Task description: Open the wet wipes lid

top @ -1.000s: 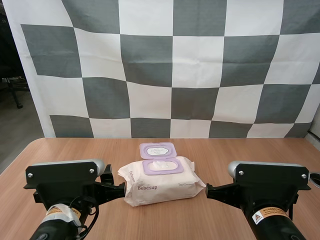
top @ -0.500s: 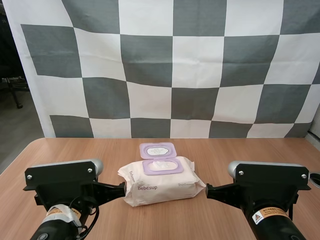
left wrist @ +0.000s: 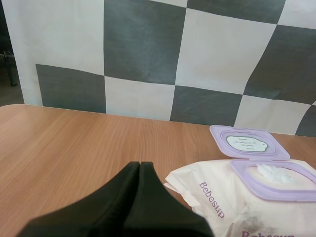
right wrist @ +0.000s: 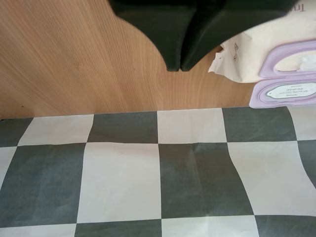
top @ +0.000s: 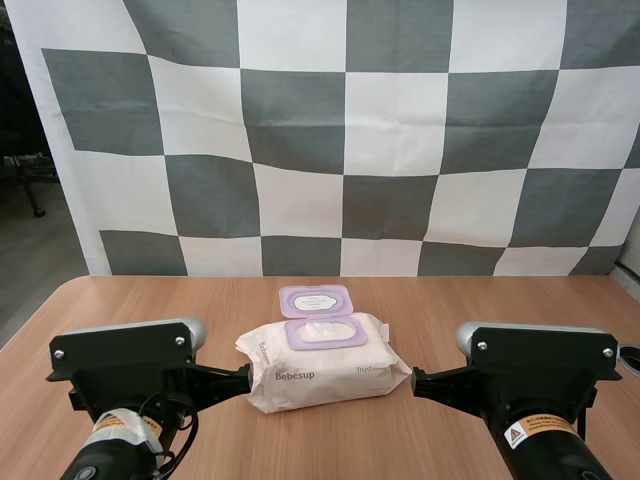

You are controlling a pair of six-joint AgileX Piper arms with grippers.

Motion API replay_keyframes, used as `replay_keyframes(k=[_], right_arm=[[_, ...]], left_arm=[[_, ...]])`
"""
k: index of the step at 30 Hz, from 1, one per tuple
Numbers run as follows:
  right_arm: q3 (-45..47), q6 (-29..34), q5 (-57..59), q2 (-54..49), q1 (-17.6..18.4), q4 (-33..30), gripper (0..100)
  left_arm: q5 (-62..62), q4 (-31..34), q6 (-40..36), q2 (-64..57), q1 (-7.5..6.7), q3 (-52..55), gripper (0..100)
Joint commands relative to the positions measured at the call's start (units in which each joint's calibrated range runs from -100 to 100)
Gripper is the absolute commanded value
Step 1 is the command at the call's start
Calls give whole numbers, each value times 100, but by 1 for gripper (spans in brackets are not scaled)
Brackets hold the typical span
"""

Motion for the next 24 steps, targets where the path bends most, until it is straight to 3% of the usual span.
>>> replay_keyframes(k=[1, 11, 16, 24], right_arm=[[0, 1, -4, 0, 1, 4, 0], [0, -41, -4, 0, 1, -24, 0], [0, -567, -4, 0, 1, -35, 0], [0, -570, 64, 0, 1, -35, 0]], left_arm=[[8, -2, 2, 0, 0, 0, 0], [8, 10, 2, 0, 0, 0, 0], [-52, 223, 2, 0, 8, 0, 0], [-52, 239, 2, 0, 8, 0, 0]])
